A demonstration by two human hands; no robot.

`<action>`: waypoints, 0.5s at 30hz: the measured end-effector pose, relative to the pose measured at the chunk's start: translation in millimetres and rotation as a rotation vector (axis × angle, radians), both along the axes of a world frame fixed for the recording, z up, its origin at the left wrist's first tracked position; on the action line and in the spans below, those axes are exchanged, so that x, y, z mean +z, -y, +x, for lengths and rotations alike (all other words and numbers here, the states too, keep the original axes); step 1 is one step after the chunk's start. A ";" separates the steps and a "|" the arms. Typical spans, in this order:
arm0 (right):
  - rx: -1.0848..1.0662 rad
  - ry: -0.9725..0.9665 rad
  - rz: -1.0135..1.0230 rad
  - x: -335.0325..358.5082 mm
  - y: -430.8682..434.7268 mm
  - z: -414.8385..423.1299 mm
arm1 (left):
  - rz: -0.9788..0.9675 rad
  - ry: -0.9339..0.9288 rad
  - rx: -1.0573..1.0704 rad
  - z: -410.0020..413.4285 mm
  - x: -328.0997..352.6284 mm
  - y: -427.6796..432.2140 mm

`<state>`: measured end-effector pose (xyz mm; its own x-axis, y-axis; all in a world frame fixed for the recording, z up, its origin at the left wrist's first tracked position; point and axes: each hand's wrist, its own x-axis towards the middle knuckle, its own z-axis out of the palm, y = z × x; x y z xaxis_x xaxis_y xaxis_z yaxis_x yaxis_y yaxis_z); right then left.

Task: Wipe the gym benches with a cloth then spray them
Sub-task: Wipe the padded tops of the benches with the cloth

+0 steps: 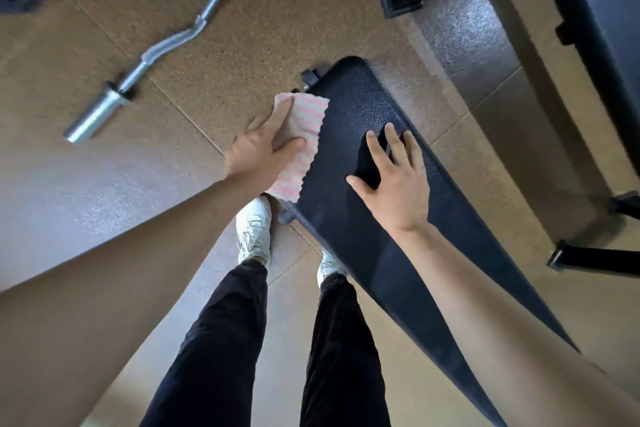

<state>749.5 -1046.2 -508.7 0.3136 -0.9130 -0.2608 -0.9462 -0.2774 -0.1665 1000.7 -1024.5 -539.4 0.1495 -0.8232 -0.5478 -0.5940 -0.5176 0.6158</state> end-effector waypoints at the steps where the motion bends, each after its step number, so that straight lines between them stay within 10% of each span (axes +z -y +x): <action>1: 0.003 0.011 0.011 0.1 1.0 -1.4 | 0.010 -0.016 -0.008 1.7 -2.1 8.1; 15: -0.053 0.043 -0.040 -8.3 -22.4 -12.5 | -0.098 -0.165 -0.438 -41.9 -3.1 148.5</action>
